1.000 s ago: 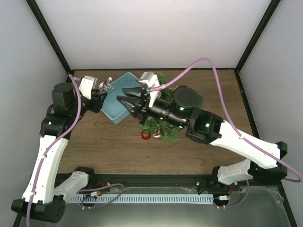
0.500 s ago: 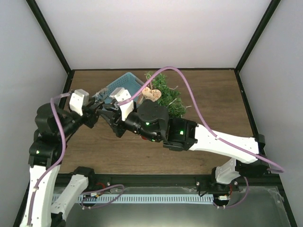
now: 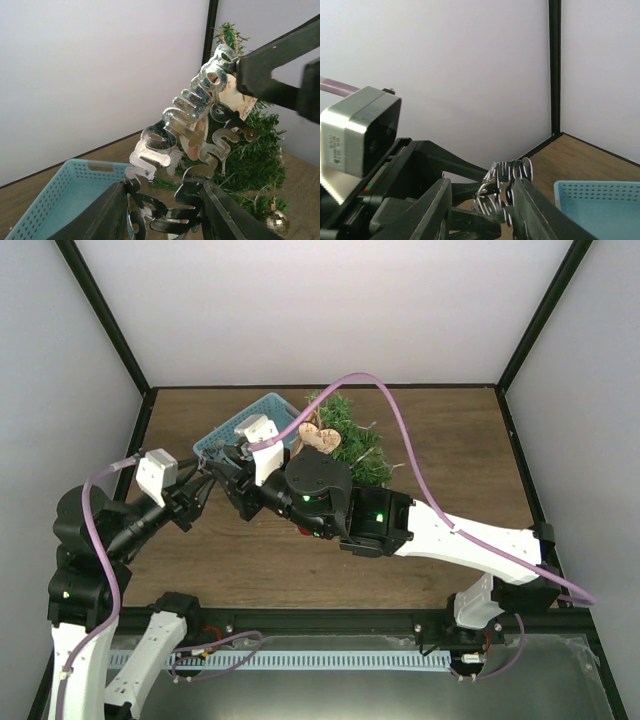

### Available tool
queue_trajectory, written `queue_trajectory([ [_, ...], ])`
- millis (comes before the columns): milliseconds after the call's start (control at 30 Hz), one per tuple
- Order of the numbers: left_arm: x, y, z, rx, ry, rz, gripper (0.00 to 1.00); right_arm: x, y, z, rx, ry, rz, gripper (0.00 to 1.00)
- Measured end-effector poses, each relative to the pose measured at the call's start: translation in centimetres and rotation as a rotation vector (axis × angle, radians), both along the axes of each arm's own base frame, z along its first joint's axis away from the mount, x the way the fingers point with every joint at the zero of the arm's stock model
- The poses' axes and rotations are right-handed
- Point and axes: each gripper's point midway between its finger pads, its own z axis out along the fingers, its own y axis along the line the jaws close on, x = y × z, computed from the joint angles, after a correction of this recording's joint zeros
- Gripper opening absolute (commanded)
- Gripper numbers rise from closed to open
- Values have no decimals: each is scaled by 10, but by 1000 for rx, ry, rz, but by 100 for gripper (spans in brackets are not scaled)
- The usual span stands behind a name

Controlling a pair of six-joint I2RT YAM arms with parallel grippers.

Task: Decorate the small christmas tree
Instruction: Place the decoration item on the Christmas tree.

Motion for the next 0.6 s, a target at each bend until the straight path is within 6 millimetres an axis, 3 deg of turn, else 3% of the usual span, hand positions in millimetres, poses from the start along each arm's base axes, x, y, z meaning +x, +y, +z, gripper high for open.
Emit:
queue_trajectory([
  [233,-3,-2,0,-1,-2,-15,41,3,3,-6,-17,-5,-16,33],
  [367,-5,-3,1,-1,-5,-21,41,3,5,-7,-18,-6,-12,38],
  [600,-9,-2,2,-1,-12,-21,41,2,6,-5,-11,-6,-4,37],
])
